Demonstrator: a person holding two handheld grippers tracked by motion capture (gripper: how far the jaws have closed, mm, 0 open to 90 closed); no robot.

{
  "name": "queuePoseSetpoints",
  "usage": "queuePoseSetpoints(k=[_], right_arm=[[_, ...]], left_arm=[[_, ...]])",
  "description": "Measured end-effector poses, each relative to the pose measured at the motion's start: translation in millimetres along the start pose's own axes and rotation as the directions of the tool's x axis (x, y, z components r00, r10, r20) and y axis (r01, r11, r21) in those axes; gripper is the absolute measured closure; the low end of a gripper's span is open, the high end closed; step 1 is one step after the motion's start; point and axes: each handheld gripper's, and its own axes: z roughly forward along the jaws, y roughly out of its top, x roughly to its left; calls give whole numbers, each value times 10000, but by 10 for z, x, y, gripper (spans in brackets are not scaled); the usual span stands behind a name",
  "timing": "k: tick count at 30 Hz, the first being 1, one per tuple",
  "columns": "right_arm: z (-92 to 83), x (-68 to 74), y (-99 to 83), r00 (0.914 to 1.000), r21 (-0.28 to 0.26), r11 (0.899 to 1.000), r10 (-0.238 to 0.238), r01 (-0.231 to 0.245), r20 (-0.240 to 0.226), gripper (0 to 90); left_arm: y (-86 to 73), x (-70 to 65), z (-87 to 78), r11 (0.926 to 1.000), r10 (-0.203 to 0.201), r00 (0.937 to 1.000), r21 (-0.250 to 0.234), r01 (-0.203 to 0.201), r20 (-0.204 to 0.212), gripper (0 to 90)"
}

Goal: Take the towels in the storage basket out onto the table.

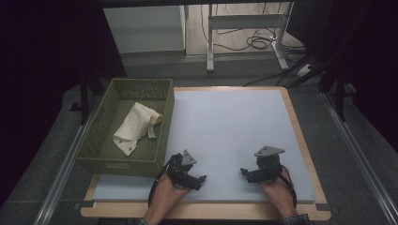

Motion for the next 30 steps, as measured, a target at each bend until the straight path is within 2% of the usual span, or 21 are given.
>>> queuePoseSetpoints(k=[14,15,21,30], right_arm=[[0,0,0,10000,0,10000,7,-7,-2,23],[0,0,0,10000,-4,10000,-3,3,3,23],[-1,2,-1,10000,-2,10000,-10,10,20,23],[-1,2,-1,10000,-2,10000,-13,13,18,23]], left_arm=[[8,-4,2,9999,58,10000,-82,-58,52,28],[25,-11,10,9999,79,9997,-129,-76,234,28],[132,-90,-5,9989,431,9984,-177,-425,362,28],[258,-114,-106,9982,596,9954,-153,-586,745,30]])
